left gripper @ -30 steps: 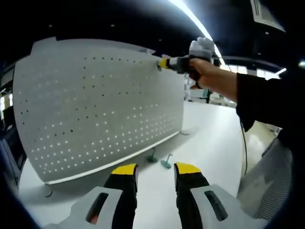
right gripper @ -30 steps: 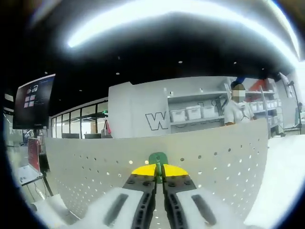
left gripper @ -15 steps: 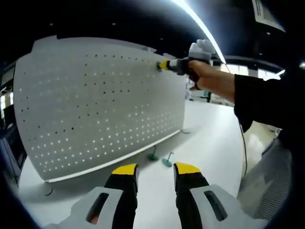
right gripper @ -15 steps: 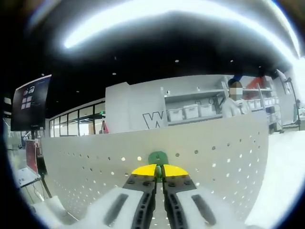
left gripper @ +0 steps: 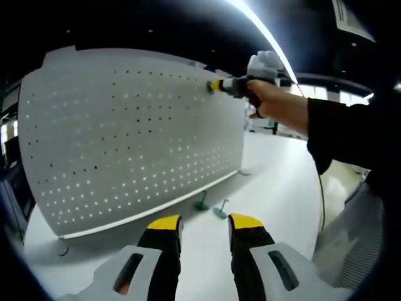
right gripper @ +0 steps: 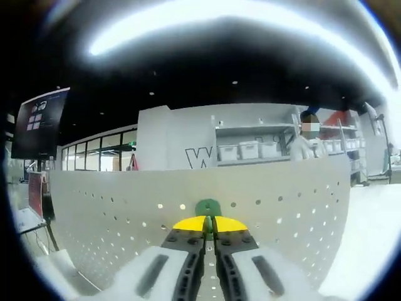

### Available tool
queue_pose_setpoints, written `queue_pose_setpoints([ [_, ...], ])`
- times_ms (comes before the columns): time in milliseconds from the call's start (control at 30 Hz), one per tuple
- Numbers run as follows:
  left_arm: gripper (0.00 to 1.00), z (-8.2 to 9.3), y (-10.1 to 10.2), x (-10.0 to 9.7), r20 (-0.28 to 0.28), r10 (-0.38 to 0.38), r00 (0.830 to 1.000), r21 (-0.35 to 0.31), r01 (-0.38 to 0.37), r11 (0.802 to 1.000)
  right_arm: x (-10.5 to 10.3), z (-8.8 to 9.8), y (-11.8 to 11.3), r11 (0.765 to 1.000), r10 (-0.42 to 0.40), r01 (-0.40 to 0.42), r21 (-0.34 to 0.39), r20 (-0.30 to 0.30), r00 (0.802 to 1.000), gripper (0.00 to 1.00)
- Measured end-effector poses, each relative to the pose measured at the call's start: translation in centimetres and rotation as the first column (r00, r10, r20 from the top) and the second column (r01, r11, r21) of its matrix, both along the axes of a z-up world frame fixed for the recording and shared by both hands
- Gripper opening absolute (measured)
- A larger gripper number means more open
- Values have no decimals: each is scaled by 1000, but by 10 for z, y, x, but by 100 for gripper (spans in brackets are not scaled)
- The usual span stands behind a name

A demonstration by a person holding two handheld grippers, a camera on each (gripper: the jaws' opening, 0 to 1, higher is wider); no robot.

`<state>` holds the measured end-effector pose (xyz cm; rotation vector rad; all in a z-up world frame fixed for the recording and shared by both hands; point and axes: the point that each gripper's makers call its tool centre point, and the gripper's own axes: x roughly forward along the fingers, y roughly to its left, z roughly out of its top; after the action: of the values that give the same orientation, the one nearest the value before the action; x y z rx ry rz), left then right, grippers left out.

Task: Insert the hook assembly into the mounting plate slot until the hook locks in place.

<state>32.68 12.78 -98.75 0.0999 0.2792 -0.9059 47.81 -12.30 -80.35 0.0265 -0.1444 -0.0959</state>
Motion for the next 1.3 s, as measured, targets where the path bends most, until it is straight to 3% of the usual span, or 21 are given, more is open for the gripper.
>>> queue_pose_setpoints([
  [167, 30, -1, 0, 0, -2, -1, 1000, 0, 1, 1000, 1, 0, 0, 999, -18, 18, -45, 4, 1000, 1],
  [700, 29, -1, 0, 1, -5, -2, 1000, -3, 2, 1000, -2, 0, -1, 999, 23, -27, 45, 78, 997, 0],
  [1300, 29, -2, 0, 1, -7, -2, 1000, 0, 2, 1000, 0, 0, -1, 998, 17, -25, 60, 133, 991, 0],
])
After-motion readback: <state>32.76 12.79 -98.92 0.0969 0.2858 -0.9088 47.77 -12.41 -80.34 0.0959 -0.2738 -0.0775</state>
